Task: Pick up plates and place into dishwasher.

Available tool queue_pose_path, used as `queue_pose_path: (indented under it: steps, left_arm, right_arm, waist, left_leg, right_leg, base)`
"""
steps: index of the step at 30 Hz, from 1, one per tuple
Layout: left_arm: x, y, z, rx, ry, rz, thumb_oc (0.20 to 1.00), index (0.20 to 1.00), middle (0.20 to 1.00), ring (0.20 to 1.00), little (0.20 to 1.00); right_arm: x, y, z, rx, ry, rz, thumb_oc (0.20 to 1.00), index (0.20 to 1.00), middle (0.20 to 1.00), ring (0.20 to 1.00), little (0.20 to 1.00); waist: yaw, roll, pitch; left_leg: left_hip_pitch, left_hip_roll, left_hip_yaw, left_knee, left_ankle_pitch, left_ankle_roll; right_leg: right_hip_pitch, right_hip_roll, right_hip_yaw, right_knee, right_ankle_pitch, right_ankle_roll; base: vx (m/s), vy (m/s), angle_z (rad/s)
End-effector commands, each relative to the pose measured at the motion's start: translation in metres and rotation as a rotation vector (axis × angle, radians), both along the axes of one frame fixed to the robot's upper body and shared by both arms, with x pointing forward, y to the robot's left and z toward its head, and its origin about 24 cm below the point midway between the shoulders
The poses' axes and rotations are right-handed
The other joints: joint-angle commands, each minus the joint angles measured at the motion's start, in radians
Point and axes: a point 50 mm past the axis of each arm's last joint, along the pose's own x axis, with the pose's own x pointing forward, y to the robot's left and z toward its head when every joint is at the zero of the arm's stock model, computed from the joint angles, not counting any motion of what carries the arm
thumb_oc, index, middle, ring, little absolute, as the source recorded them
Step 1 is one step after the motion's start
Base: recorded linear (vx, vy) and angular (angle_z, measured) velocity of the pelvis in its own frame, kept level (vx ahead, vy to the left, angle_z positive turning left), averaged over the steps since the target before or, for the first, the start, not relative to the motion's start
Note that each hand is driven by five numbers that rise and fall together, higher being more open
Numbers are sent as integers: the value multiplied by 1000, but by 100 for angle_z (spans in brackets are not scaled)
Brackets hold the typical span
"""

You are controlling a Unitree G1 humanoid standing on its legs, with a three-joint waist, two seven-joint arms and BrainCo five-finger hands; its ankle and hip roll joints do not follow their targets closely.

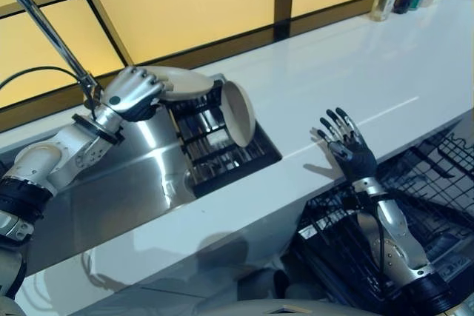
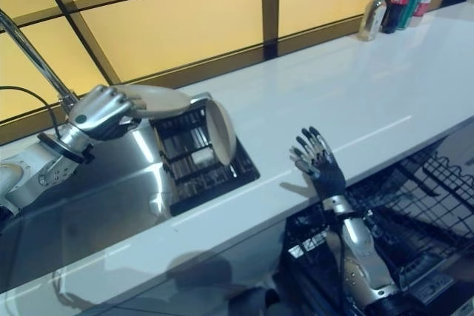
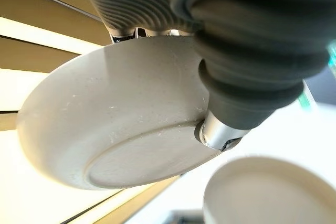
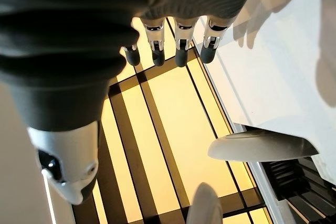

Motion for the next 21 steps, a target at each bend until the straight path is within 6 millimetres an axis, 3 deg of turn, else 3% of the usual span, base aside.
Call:
queue_pose_path:
  steps: [1,13,16,21]
  left_arm:
    - [-10,5,27,-314,-87,-64,200,200,200,200,200]
    - [-54,-39,22,-1092,121,-652,200,200,200,200,200]
    - [-57,-47,19,-1256,213,-813,200,200,200,200,200]
    - [-56,-82,3,-1533,474,-1122,200,200,200,200,200]
  right_arm:
    - [-8,3,25,34,-160,-30,1000,1000,1000,1000,1000]
    - [-11,-15,44,8,-285,-184,1000,1000,1000,1000,1000]
    - [-10,-14,48,9,-307,-179,1000,1000,1000,1000,1000]
    - [-3,-4,59,44,-349,-88,1000,1000,1000,1000,1000]
  waist:
    - [15,-27,-79]
    - [35,-50,-90]
    - [37,-51,-89]
    - [42,-55,-88]
  left_leg:
    - [-111,5,-49,39,-15,6]
    - [-112,2,-69,24,-17,6]
    - [-111,2,-70,24,-19,6]
    - [-111,2,-76,21,-20,6]
  right_leg:
    - [-13,-67,-16,94,-141,117]
    - [-13,-63,-17,85,-141,108]
    - [-13,-63,-18,86,-140,106]
    - [-12,-63,-21,82,-135,104]
  base:
    - [-80,-4,2]
    - [-55,-10,4]
    - [-52,-5,0]
    - [-57,-8,0]
